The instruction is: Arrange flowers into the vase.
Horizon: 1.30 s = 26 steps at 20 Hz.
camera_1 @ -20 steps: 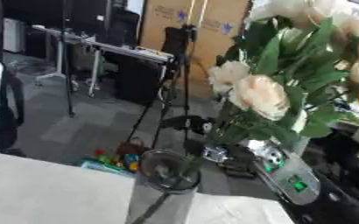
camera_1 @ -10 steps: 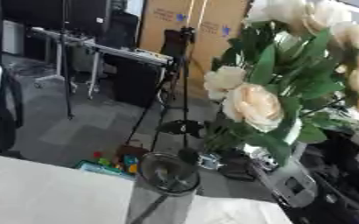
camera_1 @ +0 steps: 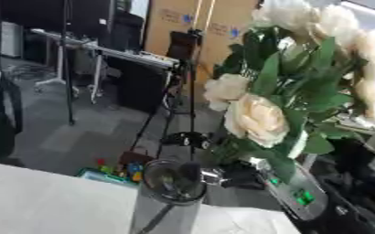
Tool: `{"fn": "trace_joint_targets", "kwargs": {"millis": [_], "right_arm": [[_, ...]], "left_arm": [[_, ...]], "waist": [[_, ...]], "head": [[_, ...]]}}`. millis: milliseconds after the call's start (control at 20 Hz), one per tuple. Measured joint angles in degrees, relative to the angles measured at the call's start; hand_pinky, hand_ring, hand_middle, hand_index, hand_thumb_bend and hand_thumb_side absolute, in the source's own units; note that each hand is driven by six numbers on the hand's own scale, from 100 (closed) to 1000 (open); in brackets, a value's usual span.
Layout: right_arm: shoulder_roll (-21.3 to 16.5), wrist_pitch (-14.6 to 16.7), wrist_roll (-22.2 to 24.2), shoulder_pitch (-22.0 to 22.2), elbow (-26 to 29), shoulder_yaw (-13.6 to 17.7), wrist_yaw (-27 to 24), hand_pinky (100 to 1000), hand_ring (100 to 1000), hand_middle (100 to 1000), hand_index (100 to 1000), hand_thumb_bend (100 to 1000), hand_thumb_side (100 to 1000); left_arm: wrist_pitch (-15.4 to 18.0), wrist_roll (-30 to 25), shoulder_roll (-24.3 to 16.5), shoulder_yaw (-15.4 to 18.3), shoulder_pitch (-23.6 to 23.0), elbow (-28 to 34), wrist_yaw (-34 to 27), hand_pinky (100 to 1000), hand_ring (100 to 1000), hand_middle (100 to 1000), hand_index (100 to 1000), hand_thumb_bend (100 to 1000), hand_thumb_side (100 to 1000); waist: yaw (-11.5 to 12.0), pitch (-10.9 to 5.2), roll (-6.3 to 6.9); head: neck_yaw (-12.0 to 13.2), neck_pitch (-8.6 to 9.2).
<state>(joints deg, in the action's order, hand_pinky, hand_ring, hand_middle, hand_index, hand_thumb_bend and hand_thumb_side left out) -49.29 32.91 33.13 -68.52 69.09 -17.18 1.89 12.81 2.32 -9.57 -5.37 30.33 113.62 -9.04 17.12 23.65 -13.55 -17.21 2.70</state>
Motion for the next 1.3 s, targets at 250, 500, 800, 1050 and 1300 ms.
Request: {"fn": "trace_joint_targets", "kwargs": {"millis": [250, 500, 800, 1050, 1300], "right_arm": [[0.0, 0.0, 0.0, 0.18, 0.83, -1.32, 2.11, 1000, 1000, 1000, 1000, 358, 1000], [-0.03, 0.12, -0.12, 0.5, 2.37, -2.61, 4.16, 1000, 1000, 1000, 1000, 375, 1000], [-0.5, 0.18, -0.18, 0.55, 3.62, -3.55, 5.55, 1000, 1000, 1000, 1000, 418, 1000], [-0.61, 0.26, -0.26, 0.71, 3.93, -3.97, 5.76, 1000, 1000, 1000, 1000, 391, 1000], [-0.63, 0.26, -0.26, 0.74, 3.9, -3.87, 5.27, 1000, 1000, 1000, 1000, 344, 1000]], "left_arm": [[0.0, 0.0, 0.0, 0.0, 0.0, 0.0, 0.0, 700, 661, 861, 920, 354, 981], [-0.01, -0.01, 0.0, 0.0, 0.0, 0.0, -0.01, 700, 660, 861, 919, 352, 982], [-0.08, -0.08, 0.01, 0.0, 0.0, 0.0, -0.04, 699, 660, 860, 919, 350, 983], [-0.21, -0.21, 0.02, -0.01, 0.0, 0.0, -0.07, 699, 660, 860, 922, 350, 983], [-0.27, -0.29, 0.05, -0.01, 0.0, 0.0, -0.07, 699, 660, 861, 925, 348, 984]], "waist": [[0.09, 0.0, 0.0], [0.18, -0.01, 0.0], [0.18, -0.17, 0.0], [0.04, -0.37, 0.0], [-0.07, -0.38, 0.0]], "head": [[0.0, 0.0], [0.0, 0.0], [0.0, 0.0], [0.01, 0.0], [0.04, 0.44]]}}
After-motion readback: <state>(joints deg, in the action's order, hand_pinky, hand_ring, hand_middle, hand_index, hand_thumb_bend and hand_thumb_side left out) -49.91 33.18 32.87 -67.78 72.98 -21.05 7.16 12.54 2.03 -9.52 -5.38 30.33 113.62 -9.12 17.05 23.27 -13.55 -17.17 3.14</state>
